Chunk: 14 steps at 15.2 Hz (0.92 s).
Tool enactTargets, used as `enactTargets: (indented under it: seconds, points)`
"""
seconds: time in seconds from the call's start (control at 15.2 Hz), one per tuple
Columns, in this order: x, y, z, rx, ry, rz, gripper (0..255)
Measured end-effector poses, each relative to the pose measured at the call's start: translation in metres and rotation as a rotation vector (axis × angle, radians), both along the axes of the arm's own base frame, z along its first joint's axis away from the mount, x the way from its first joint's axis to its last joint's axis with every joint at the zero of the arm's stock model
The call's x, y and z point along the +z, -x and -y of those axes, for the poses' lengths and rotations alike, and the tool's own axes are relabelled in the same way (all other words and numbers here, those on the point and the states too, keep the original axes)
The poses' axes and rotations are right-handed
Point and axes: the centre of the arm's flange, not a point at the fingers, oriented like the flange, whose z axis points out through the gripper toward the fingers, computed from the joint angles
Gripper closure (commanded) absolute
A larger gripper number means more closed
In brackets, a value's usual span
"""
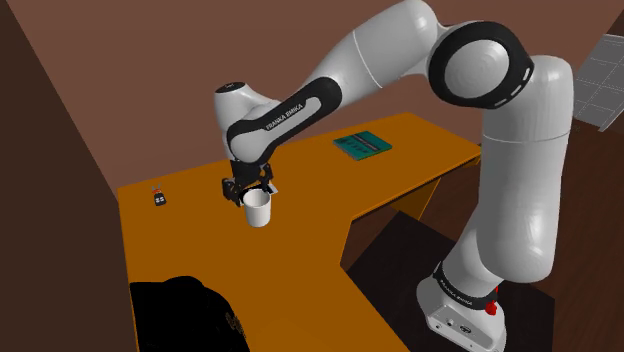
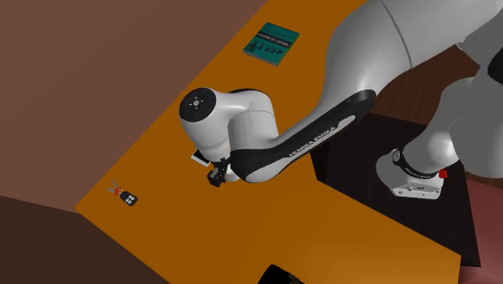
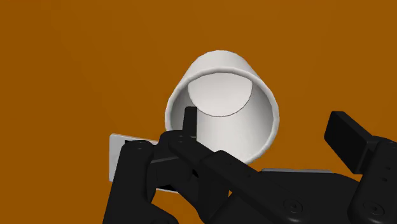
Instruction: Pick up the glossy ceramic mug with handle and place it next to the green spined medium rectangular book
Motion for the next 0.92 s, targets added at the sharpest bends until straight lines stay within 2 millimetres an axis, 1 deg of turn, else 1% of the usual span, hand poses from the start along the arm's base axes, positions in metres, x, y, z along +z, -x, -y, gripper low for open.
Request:
enactTargets:
  seconds: [0.07,0.2,0.66,0.92]
  points:
    - [-0.007,-0.008,-0.005,0.000,-0.001,0.002,0]
    - [-0.016,-0.016,-0.010,0.000,-0.001,0.003,0]
    - [-0.053,-0.016,-0.011,0.000,-0.001,0.003,0]
    - [-0.056,-0.015,-0.010,0.000,-0.001,0.004,0]
